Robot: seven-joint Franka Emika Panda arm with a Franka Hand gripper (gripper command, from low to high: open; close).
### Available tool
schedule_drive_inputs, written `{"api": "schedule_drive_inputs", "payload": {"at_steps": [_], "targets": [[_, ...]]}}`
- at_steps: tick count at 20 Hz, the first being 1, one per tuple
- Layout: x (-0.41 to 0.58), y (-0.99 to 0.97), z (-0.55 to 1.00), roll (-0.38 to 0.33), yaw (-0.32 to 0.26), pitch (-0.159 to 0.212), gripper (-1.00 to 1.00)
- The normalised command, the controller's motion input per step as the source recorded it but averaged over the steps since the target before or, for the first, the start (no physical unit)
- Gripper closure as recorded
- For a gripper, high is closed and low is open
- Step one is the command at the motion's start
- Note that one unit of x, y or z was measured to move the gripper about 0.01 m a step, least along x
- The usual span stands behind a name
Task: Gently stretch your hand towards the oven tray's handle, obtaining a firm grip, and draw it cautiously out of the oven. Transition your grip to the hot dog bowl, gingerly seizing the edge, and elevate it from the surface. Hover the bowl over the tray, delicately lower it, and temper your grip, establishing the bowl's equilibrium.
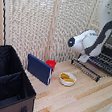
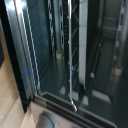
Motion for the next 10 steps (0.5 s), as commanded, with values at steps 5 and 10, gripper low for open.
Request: {"api": "schedule_drive_inputs", "payload": {"at_steps": [5,10], "targets": [[0.039,-0.54,0.00,0.045,-0.041,0.000,-1.00],[0.024,-0.38,0.00,0.034,-0.041,0.004,-1.00]]}}
